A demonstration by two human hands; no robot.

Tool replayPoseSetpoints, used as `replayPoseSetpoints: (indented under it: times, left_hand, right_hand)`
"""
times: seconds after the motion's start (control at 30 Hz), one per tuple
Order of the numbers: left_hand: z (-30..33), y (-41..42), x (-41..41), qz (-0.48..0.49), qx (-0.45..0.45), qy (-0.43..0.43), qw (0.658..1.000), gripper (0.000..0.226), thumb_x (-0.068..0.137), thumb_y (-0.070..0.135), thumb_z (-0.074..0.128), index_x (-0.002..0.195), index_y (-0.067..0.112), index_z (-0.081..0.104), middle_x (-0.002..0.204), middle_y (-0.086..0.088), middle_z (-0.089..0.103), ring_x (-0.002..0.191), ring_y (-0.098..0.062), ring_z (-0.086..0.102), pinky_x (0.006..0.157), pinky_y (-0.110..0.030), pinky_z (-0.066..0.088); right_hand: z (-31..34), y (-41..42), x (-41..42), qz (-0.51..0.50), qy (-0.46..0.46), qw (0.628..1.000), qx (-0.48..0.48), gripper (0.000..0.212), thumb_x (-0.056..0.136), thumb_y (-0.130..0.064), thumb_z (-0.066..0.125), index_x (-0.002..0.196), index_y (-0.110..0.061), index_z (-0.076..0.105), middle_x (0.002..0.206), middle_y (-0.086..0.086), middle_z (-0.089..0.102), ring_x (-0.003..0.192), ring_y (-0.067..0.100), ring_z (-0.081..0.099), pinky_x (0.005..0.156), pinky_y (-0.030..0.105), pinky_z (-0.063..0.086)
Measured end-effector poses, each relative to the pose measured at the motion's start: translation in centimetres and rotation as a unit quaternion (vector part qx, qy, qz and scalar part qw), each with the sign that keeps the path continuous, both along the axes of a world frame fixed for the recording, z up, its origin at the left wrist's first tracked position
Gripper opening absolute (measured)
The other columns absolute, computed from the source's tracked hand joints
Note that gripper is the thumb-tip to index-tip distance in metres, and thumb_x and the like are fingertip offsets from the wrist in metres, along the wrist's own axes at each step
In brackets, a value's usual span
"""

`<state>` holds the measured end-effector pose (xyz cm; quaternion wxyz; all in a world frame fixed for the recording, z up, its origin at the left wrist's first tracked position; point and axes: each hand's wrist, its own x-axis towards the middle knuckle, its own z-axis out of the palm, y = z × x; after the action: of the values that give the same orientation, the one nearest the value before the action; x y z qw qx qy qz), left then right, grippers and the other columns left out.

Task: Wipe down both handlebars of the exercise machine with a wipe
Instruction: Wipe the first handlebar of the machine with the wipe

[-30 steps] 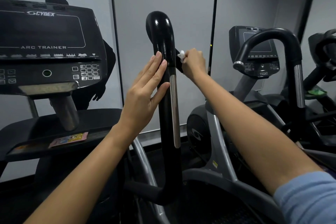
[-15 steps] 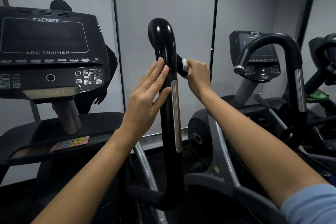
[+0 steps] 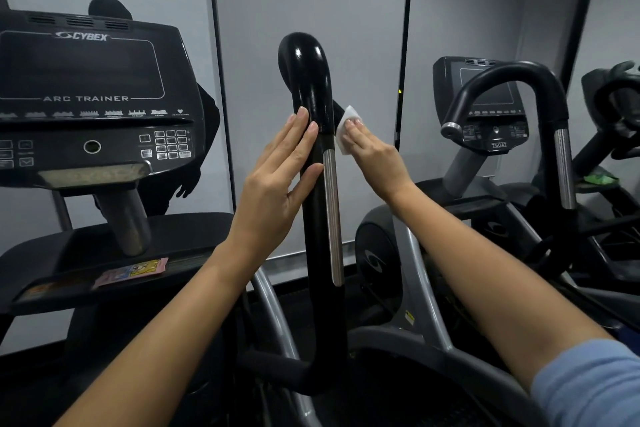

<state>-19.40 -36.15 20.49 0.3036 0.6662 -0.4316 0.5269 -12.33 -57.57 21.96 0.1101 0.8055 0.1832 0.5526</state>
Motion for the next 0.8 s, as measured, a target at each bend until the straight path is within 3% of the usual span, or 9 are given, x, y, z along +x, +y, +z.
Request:
replayPoseSetpoints:
  times: [0.1,0.17,0.23,0.3,0.37,0.43,0.57,0.7,0.8]
  left_hand:
    - [0.0,0.0,-0.1,0.001,0.000,0.002,1.000,0.046,0.095,0.019,0.049,0.135,-0.001,0.040,0.145,-0.010,0.032,0.138,-0.021,0.029,0.114,-0.031,0.025]
    - [0.0,0.1,-0.1,0.002,-0.001,0.000,1.000,0.046,0.095,0.018,0.050,0.135,-0.001,0.041,0.145,-0.011,0.033,0.138,-0.021,0.029,0.115,-0.031,0.025]
    - [0.1,0.1,-0.1,0.000,0.000,-0.003,1.000,0.045,0.094,0.016,0.050,0.135,-0.001,0.041,0.145,-0.012,0.033,0.138,-0.022,0.029,0.115,-0.031,0.025]
    - [0.1,0.1,-0.1,-0.001,0.003,-0.005,1.000,0.045,0.094,0.016,0.051,0.135,-0.002,0.041,0.145,-0.012,0.033,0.138,-0.022,0.029,0.115,-0.032,0.025]
    - [0.1,0.1,0.0,-0.001,0.006,-0.005,1.000,0.046,0.094,0.016,0.051,0.135,-0.001,0.041,0.145,-0.011,0.032,0.138,-0.023,0.029,0.115,-0.032,0.025]
    - [0.1,0.1,0.0,0.000,0.007,-0.005,1.000,0.046,0.094,0.017,0.050,0.135,-0.001,0.040,0.145,-0.011,0.032,0.138,-0.022,0.029,0.115,-0.031,0.025]
    - [0.1,0.1,0.0,0.004,0.003,-0.007,1.000,0.046,0.094,0.018,0.050,0.135,-0.002,0.041,0.145,-0.009,0.032,0.138,-0.021,0.029,0.115,-0.029,0.024]
    - [0.0,0.0,-0.1,0.000,-0.001,-0.006,1.000,0.046,0.095,0.019,0.050,0.134,-0.002,0.041,0.145,-0.010,0.032,0.138,-0.021,0.029,0.114,-0.031,0.026]
    - [0.0,0.0,-0.1,-0.005,-0.004,-0.002,1.000,0.046,0.095,0.019,0.049,0.134,-0.002,0.041,0.145,-0.011,0.033,0.138,-0.021,0.029,0.114,-0.032,0.026]
  right_hand:
    - [1.5,0.8,0.2,0.032,-0.027,0.999,0.008,0.051,0.065,0.018,0.071,0.113,0.004,0.062,0.121,0.020,0.062,0.108,0.034,0.062,0.060,0.042,0.060]
    - [3.4,2.5,0.6,0.049,-0.044,0.998,-0.025,0.053,0.075,0.015,0.063,0.125,-0.001,0.055,0.134,0.015,0.053,0.119,0.030,0.055,0.069,0.038,0.060]
    - [4.6,4.1,0.6,0.017,-0.056,0.995,-0.077,0.057,0.075,0.009,0.064,0.128,-0.005,0.051,0.135,0.013,0.053,0.124,0.025,0.051,0.079,0.029,0.057]
    - [4.7,5.1,0.0,-0.030,-0.065,0.988,-0.134,0.053,0.064,-0.007,0.077,0.116,-0.009,0.064,0.121,0.007,0.064,0.114,0.018,0.059,0.086,0.021,0.051]
    - [3.6,4.7,0.0,-0.070,-0.062,0.982,-0.161,0.048,0.064,-0.015,0.078,0.112,-0.012,0.067,0.118,0.004,0.066,0.112,0.016,0.061,0.096,0.021,0.044]
    - [1.8,2.8,1.1,-0.085,-0.074,0.982,-0.154,0.043,0.073,-0.009,0.071,0.116,-0.009,0.065,0.123,0.006,0.063,0.117,0.019,0.058,0.096,0.024,0.045]
    - [-0.5,-0.6,1.5,-0.041,-0.096,0.987,-0.120,0.038,0.082,0.008,0.043,0.114,0.001,0.064,0.124,0.011,0.062,0.116,0.027,0.058,0.068,0.031,0.059]
    - [0.5,-0.7,-0.2,0.068,-0.097,0.992,0.038,0.028,0.082,0.006,0.045,0.098,0.002,0.067,0.104,0.013,0.069,0.084,0.030,0.069,0.057,0.036,0.059]
    - [4.8,1.7,-0.3,0.115,-0.037,0.979,0.161,0.014,0.088,0.002,0.053,0.097,-0.004,0.062,0.093,0.009,0.066,0.065,0.024,0.061,0.058,0.041,0.054]
